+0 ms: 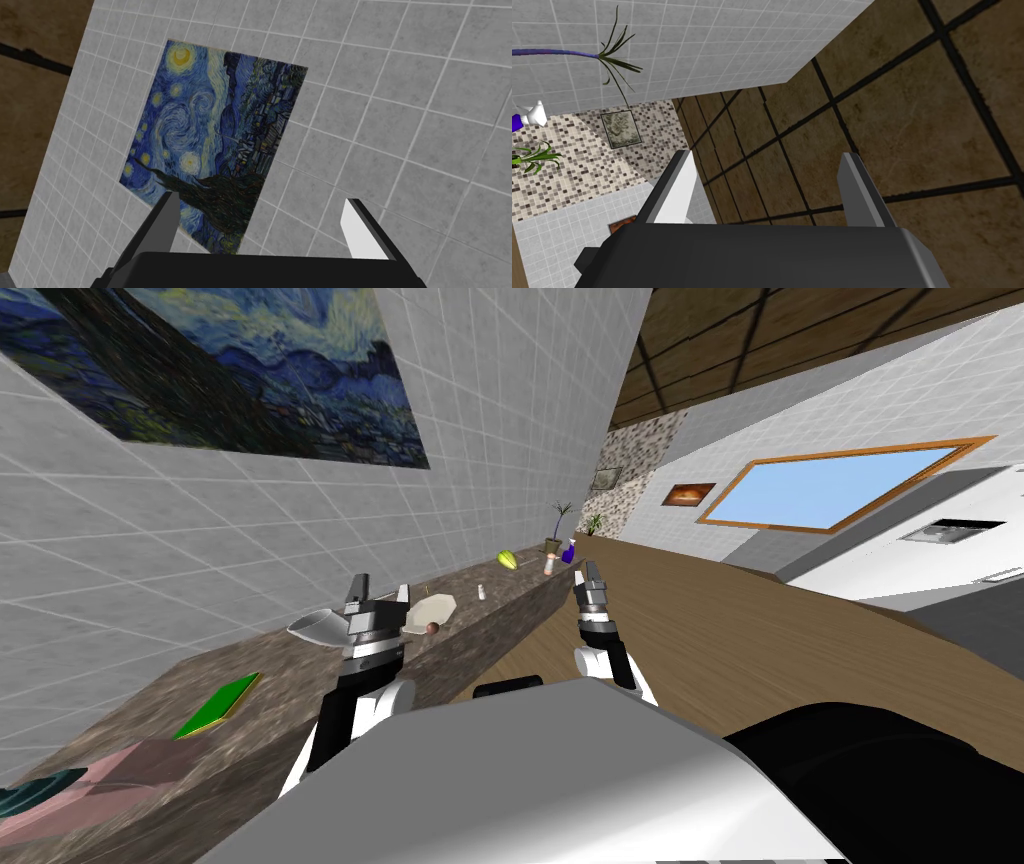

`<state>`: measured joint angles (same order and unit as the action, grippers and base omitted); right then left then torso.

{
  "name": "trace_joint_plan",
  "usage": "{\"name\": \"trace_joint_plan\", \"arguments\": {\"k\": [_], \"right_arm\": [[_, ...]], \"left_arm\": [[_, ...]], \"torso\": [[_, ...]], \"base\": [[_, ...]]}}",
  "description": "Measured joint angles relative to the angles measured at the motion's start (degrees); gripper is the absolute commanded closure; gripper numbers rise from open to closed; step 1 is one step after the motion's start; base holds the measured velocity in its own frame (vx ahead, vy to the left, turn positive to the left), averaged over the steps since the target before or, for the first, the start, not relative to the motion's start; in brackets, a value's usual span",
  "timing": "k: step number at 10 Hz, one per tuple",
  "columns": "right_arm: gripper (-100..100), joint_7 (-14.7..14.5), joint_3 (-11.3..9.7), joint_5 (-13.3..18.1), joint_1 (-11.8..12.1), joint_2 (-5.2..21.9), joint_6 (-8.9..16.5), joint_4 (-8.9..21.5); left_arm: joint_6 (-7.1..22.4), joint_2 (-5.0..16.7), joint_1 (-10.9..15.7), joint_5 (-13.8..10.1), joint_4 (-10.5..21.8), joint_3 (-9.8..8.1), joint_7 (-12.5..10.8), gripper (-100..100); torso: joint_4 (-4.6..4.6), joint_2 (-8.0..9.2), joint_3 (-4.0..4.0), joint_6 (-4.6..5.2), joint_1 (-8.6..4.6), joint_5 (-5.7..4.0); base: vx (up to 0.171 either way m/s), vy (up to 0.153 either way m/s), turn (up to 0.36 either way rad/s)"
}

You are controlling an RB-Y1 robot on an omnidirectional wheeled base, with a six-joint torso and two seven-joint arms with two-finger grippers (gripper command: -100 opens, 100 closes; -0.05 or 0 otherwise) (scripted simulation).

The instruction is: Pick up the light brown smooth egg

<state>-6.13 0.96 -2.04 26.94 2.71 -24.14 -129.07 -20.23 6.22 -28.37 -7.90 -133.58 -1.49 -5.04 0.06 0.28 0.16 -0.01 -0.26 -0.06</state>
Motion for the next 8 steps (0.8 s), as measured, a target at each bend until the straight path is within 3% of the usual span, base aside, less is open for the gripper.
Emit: {"name": "trace_joint_plan", "arguments": {"k": [2, 3, 8], "right_arm": [[0, 0.0, 0.0, 0.0, 0.0, 0.0, 0.0, 0.0], [0, 0.0, 0.0, 0.0, 0.0, 0.0, 0.0, 0.0], [0, 0.0, 0.0, 0.0, 0.0, 0.0, 0.0, 0.0]], "left_arm": [[2.71, 1.18, -0.89, -1.55, 0.89, -1.66, -1.51, -100], [3.29, 1.53, -0.66, -2.21, 3.01, -2.36, -2.32, -100], [7.68, 1.6, -2.38, -4.61, 5.54, -4.43, -5.02, -100]], "torso": [[0.0, -0.01, 0.0, -0.01, -0.02, 0.0], [0.0, -0.02, -0.01, 0.01, 0.02, 0.0], [-0.03, -0.17, -0.09, 0.01, 0.11, 0.02]], "base": [[-0.068, -0.073, 0.093], [-0.079, -0.054, 0.048], [-0.035, -0.039, 0.061]]}}
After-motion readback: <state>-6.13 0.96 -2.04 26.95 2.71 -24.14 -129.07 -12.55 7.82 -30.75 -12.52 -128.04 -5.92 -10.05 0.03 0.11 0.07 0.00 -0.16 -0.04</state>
